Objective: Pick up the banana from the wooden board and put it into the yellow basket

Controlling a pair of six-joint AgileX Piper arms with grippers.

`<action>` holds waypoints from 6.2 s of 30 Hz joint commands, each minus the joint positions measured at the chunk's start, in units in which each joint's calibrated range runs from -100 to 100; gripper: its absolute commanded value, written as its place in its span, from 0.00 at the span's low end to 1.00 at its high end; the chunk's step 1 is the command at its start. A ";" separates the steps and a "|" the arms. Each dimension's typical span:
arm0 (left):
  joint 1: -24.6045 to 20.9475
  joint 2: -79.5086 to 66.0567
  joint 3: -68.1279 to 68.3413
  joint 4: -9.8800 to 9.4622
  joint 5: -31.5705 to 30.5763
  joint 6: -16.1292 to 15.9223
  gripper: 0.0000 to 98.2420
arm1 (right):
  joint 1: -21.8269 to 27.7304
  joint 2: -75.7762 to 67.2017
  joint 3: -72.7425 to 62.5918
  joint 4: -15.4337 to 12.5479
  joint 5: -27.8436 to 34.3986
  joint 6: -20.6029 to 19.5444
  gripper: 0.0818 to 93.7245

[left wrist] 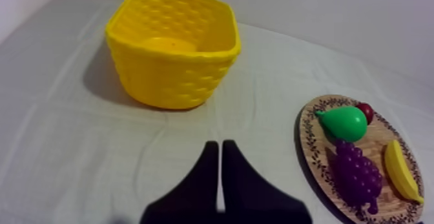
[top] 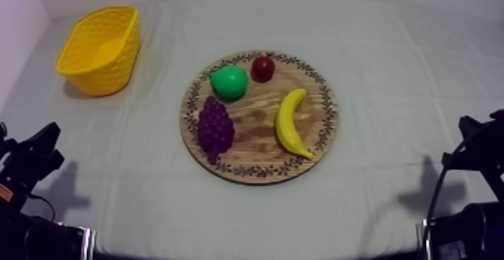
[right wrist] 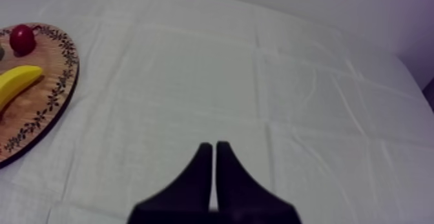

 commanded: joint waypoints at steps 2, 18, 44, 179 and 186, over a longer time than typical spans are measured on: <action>0.02 0.00 0.01 0.00 0.01 0.00 0.00 | 0.00 -0.02 -0.03 0.01 0.03 0.01 0.00; 0.02 0.00 0.01 0.00 0.01 0.00 0.00 | 0.00 -0.02 0.07 0.01 0.03 0.01 0.00; 0.56 0.00 0.14 0.17 -1.02 -0.93 0.00 | 0.00 -0.02 0.09 0.01 0.03 0.01 0.00; 31.87 143.29 -119.25 7.52 46.67 7.13 0.68 | 0.00 -0.02 0.09 0.01 0.03 0.01 0.00; 31.61 148.89 -126.12 8.13 52.38 6.20 0.63 | 0.00 -0.02 0.09 0.01 0.03 0.01 0.00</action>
